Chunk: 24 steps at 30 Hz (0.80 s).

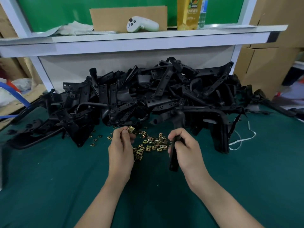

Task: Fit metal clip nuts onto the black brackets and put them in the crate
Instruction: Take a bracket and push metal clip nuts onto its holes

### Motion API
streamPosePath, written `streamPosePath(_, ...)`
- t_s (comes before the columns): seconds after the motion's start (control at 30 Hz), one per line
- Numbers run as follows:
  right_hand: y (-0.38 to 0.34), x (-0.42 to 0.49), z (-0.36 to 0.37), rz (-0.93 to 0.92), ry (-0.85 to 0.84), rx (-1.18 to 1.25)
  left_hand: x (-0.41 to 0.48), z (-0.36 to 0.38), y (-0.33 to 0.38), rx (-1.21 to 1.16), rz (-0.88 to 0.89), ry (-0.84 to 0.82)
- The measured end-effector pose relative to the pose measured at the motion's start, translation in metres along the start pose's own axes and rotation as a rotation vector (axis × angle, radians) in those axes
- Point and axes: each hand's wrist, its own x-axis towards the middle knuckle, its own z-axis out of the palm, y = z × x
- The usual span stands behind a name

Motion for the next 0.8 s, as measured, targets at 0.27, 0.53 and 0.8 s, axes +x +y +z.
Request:
streamPosePath(0.27,0.004,0.002,-0.007,0.036,-0.018,0.056,-0.001,0.001,-0.001,-0.024,0.013,-0.01)
streamPosePath(0.53,0.0,-0.003,-0.014,-0.079,-0.002,-0.006,-0.003,0.001,-0.001,-0.014,0.042,-0.035)
streamPosePath(0.8,0.003,-0.005,-0.013,-0.132,-0.061,-0.071,-0.004,0.001,-0.001,0.038,0.074,-0.052)
